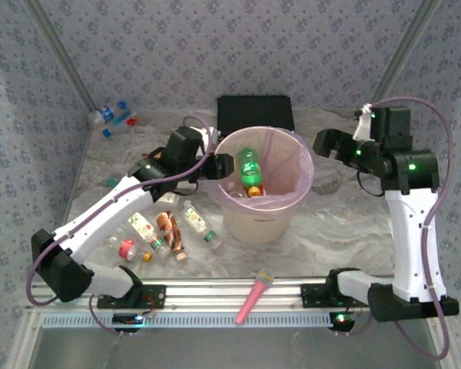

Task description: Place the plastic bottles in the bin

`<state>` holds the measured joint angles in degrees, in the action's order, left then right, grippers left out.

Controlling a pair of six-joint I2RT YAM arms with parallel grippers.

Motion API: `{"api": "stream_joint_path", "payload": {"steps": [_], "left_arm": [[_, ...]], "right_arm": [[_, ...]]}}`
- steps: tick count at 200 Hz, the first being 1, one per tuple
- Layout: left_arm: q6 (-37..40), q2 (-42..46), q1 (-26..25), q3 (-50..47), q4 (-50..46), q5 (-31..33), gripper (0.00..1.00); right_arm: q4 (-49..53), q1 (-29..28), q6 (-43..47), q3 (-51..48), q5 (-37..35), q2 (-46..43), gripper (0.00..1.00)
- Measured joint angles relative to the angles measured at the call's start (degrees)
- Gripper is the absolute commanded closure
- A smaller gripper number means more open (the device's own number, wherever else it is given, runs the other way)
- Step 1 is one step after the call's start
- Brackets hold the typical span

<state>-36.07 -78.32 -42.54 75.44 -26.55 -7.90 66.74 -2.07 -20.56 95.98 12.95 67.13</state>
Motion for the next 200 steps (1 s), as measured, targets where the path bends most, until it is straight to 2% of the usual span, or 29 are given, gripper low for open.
{"api": "stream_joint_path", "payload": {"steps": [23, 65, 96, 106, 130, 155, 200], "left_arm": [[-0.37, -3.52, -1.27, 2.40, 2.03, -0.02, 0.51], [-0.35, -11.41, -3.96, 9.03, 5.25, -0.02, 0.51], [-0.20, -15.76, -4.85, 13.00, 6.88, -0.70, 0.49], [0.04, -16.33, -4.83, 13.60, 6.91, -0.85, 0.45], [2.08, -16.44, -4.83, 13.79, 6.45, -0.61, 0.17], [3.78, -16.33, -4.81, 14.25, 4.85, 0.31, 0.02], [8.11, -15.47, -3.89, 16.00, -0.44, 0.90, 0.00]], "right_arm": [[-0.13, 4.68, -1.07, -4.33, 6.36, -0.63, 0.04], [-1.05, 8.87, -1.73, -10.16, 14.47, -3.10, 0.04], [-1.90, 11.74, -2.16, -12.66, 17.66, -5.01, 0.04], [-2.27, 12.33, -2.14, -12.94, 17.94, -4.92, 0.05], [-3.04, 12.50, -1.95, -13.27, 17.97, -4.07, 0.06], [-4.07, 12.59, -1.44, -13.49, 18.18, -3.69, 0.07], [-5.31, 12.57, -0.81, -15.34, 18.97, -3.69, 0.08]]}}
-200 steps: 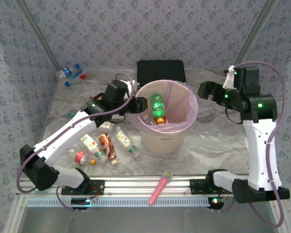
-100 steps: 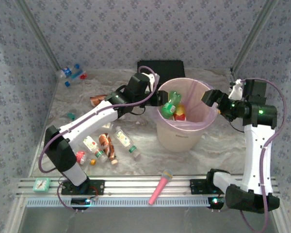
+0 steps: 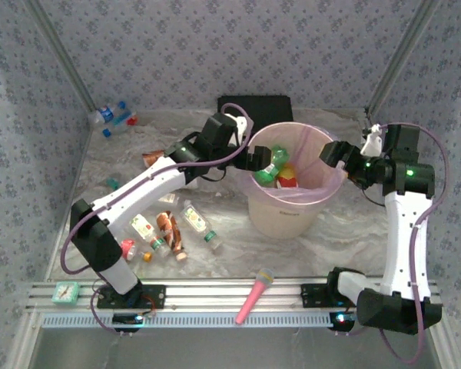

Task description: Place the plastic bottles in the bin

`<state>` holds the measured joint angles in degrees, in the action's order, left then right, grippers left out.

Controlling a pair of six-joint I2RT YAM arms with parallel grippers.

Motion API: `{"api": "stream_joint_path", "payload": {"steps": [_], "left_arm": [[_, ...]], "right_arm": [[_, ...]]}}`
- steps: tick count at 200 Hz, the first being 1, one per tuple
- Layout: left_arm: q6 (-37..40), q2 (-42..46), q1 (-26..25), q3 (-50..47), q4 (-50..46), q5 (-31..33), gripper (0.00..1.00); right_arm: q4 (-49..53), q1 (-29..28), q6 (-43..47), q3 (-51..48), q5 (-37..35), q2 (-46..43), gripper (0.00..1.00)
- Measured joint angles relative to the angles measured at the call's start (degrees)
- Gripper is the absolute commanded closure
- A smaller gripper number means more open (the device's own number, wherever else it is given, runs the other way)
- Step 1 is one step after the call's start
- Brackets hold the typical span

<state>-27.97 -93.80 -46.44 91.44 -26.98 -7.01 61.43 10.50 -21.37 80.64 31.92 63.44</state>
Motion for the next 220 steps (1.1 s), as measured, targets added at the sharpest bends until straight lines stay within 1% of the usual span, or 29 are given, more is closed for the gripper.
{"api": "stream_joint_path", "payload": {"steps": [29, 82, 96, 123, 138, 160, 184, 220], "left_arm": [[2.91, 2.64, 2.49, 1.75, -3.39, 1.55, 0.00], [7.37, 10.88, 10.75, 2.08, -7.02, 4.59, 0.00], [8.92, 12.26, 14.47, 2.03, -7.54, 5.38, 0.00], [11.30, 12.52, 27.12, 0.33, -5.88, 5.66, 0.00], [13.05, 9.62, 34.14, 0.24, -5.33, 6.16, 0.00], [16.06, 2.45, 40.81, 1.09, -3.78, 6.25, 0.00], [19.47, -7.65, 45.33, 5.05, -3.13, 6.25, 0.00], [24.44, -22.56, 50.05, 16.13, -3.26, 6.62, 0.00]], "right_arm": [[-0.79, -0.15, 0.00, -1.01, 0.52, 0.04, 0.08], [-1.97, -0.72, 0.00, -1.01, 0.74, 0.55, 0.08], [-2.08, -1.27, 0.00, -1.01, 0.70, 0.74, 0.08], [-2.16, -3.10, 0.04, -1.01, 0.66, 1.14, 0.08], [-2.19, -4.52, 0.46, -1.01, 0.70, 1.44, 0.08], [-2.16, -6.45, 1.38, -1.01, 0.70, 2.16, 0.08], [-2.14, -8.46, 2.08, -1.01, 0.66, 3.10, 0.09], [-2.01, -10.12, 2.89, -1.01, 0.42, 3.43, 0.09]]}}
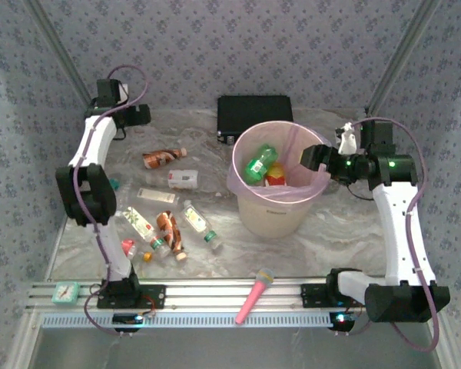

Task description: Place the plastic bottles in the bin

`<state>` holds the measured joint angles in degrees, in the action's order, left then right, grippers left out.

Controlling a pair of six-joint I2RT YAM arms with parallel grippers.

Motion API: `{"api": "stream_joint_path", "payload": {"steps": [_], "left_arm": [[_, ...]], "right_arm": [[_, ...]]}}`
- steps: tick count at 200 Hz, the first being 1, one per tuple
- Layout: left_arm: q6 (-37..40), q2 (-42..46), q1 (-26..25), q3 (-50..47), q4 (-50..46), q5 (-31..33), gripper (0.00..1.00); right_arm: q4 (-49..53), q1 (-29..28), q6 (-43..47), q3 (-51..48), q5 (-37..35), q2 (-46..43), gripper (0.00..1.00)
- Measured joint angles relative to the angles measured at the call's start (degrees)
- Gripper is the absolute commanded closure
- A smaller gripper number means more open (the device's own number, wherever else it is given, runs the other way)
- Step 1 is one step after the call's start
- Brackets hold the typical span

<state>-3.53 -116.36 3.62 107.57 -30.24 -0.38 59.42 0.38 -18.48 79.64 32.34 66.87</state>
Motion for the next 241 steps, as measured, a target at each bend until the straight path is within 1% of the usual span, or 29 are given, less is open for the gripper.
{"api": "stream_joint_path", "payload": {"steps": [26, 59, 86, 113, 137, 187, 210, 241], "left_arm": [[2.97, -9.09, 1.97, 9.62, -0.57, 2.14, 0.00], [4.87, -20.31, 2.84, 22.53, -2.95, 5.11, 0.00], [5.90, -26.43, 3.34, 28.09, -5.03, 5.84, 0.00], [6.56, -29.57, 3.93, 30.84, -6.91, 5.73, 0.00], [7.21, -30.38, 4.98, 32.59, -9.25, 4.28, 0.00], [9.55, -35.34, 6.93, 43.32, -14.69, -0.09, 0.00], [10.14, -36.74, 6.88, 43.95, -16.74, -1.84, 0.00], [10.36, -37.53, 6.78, 44.02, -18.99, -3.96, 0.03]], "right_arm": [[0.63, -0.15, 0.13, 0.00, -0.55, 0.00, 0.09], [1.73, -0.42, 0.13, 0.00, -1.29, -0.02, 0.10], [2.10, -0.66, 0.13, 0.00, -1.33, -0.02, 0.10], [2.49, -0.96, 0.13, 0.00, -1.33, -0.02, 0.10], [2.82, -1.20, 0.11, 0.02, -1.46, -0.02, 0.11], [3.23, -2.01, 0.09, 0.13, -2.10, -0.02, 0.11], [3.37, -2.32, 0.09, 0.22, -2.67, -0.02, 0.11], [3.39, -2.58, 0.07, 0.26, -3.17, -0.02, 0.11]]}}
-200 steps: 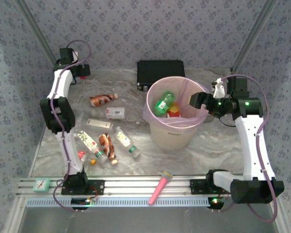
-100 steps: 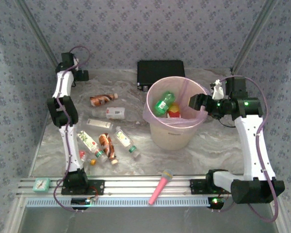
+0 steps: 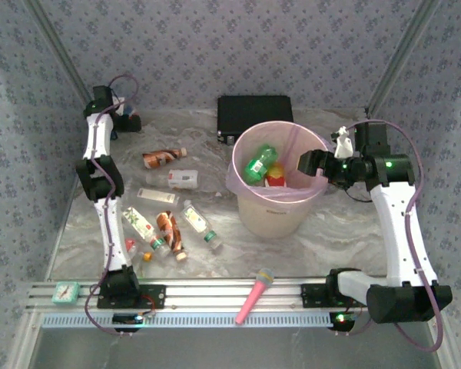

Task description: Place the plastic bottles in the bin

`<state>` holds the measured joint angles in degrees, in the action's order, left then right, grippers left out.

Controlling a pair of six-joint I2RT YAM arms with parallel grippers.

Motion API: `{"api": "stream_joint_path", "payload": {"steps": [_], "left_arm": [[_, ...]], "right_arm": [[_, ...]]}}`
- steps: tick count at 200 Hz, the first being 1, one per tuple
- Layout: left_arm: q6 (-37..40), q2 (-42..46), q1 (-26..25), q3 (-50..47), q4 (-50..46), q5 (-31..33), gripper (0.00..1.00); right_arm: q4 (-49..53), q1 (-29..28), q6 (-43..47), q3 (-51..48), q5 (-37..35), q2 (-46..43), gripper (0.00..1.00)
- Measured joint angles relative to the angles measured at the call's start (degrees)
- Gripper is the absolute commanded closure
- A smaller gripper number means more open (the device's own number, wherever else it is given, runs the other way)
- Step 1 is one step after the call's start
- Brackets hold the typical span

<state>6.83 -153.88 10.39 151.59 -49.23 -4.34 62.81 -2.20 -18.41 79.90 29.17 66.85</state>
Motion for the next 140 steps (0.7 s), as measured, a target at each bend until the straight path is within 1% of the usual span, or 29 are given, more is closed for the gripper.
{"api": "stream_joint_path", "payload": {"steps": [20, 39, 73, 93, 108, 129, 140], "left_arm": [[-0.04, 0.00, -0.04, 0.00, -1.79, -1.75, 0.07], [0.04, 0.00, -0.33, 0.00, -3.61, -2.97, 0.07], [0.07, 0.02, -1.31, -0.02, -4.15, -2.43, 0.11], [0.09, 0.33, -1.86, -0.52, -3.39, -1.01, 0.06], [0.17, 1.81, -2.19, -3.52, -0.94, 0.83, 0.01], [-0.26, 4.55, -2.21, -8.35, 3.58, 3.85, 0.00], [-0.39, 5.29, -2.08, -9.09, 5.90, 5.18, 0.00]], "right_arm": [[0.00, -0.02, 0.00, 0.02, -0.04, 0.00, 0.11], [0.00, -0.11, 0.00, 0.02, -0.07, 0.00, 0.11], [0.00, -0.11, 0.02, 0.02, -0.09, 0.02, 0.11], [0.00, -0.11, 0.02, 0.02, -0.13, 0.02, 0.11], [-0.02, -0.11, 0.02, 0.02, -0.28, 0.02, 0.11], [-0.04, -0.22, 0.00, 0.02, -0.48, 0.02, 0.11], [-0.07, -0.33, -0.04, 0.02, -0.57, 0.02, 0.11]]}}
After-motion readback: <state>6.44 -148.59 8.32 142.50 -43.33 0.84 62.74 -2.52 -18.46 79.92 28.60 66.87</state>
